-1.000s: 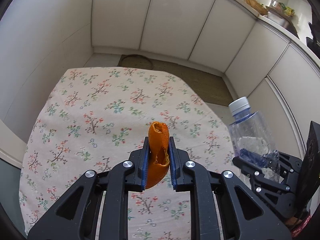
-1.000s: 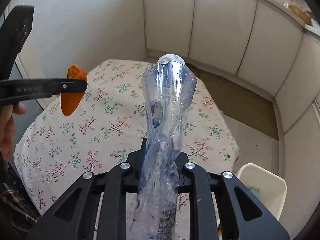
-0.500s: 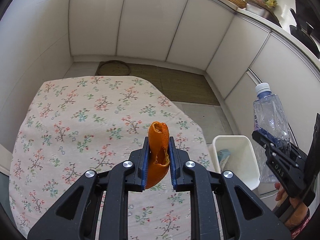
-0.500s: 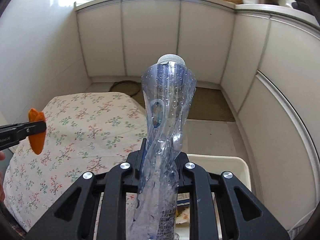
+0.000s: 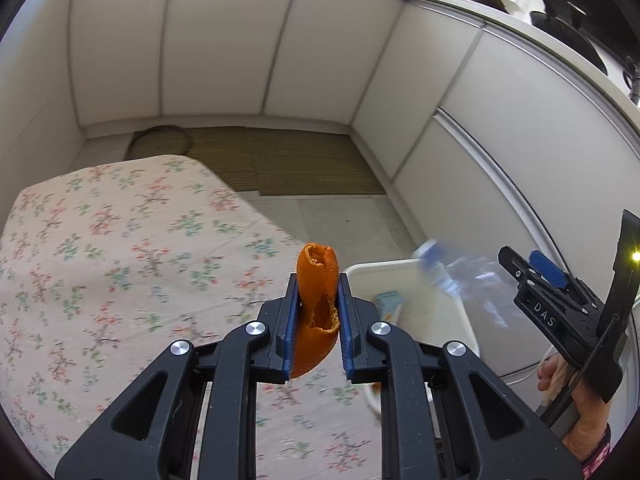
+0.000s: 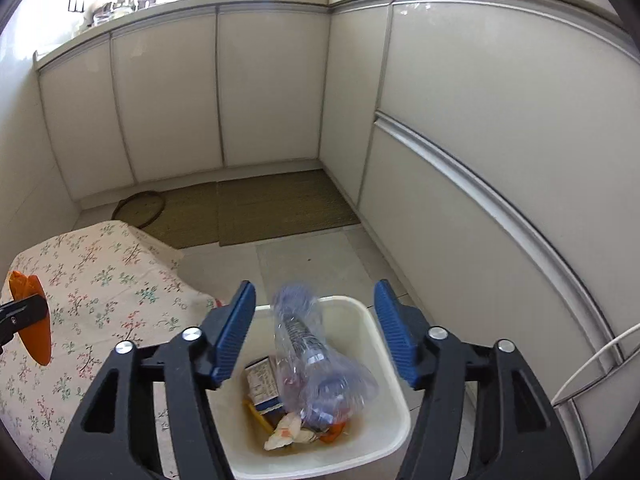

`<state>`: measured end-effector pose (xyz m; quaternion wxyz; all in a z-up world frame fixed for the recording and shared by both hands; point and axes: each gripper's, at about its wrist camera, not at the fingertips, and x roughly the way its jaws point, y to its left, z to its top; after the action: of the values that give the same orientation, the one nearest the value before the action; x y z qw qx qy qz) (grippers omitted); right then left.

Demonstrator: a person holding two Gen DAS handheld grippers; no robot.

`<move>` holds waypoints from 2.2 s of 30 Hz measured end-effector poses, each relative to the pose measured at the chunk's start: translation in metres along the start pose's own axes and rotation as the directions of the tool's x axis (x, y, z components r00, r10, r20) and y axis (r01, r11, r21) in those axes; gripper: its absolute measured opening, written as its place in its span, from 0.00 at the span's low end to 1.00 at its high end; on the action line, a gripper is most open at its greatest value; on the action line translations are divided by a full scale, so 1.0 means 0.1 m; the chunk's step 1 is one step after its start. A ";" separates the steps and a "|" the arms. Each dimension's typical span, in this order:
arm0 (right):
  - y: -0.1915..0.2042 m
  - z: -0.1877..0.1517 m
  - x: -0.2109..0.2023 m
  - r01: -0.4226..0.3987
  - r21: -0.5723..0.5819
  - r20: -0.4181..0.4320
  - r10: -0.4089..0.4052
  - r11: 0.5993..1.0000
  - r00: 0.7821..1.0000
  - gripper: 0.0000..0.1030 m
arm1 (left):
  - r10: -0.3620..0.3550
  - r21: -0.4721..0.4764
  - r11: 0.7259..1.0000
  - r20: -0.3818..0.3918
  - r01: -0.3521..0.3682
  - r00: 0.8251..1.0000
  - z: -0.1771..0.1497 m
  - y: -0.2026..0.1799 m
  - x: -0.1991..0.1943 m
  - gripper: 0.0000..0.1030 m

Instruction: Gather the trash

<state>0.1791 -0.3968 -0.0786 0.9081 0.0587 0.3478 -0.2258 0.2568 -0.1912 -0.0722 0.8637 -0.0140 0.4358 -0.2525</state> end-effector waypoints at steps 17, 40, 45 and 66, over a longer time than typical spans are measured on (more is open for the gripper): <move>-0.99 0.04 -0.13 0.158 0.228 0.043 -0.172 0.961 0.984 0.90 | -0.138 0.075 0.987 -0.034 0.141 0.990 -0.08 -0.72 0.63 0.16; -0.67 -0.01 -0.33 0.104 0.228 0.069 -0.123 0.968 0.990 0.93 | 0.116 0.047 0.992 0.053 -0.118 0.992 -0.18 -0.32 0.32 0.93; -0.24 -0.13 -0.38 0.042 0.144 0.042 -0.048 0.989 0.998 0.93 | 0.260 -0.036 0.965 0.024 -0.259 0.965 -0.29 0.18 0.16 0.93; 1.72 -0.93 -0.70 -0.226 -0.156 -0.085 0.215 0.962 0.973 0.93 | 0.574 -0.215 0.786 -0.094 -0.580 0.813 -1.27 2.13 -0.47 0.93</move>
<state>0.1543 -0.1934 -0.1104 0.9170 0.0292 0.3870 -0.0916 0.2271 0.0404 -0.1676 0.8865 0.0214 0.4560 0.0761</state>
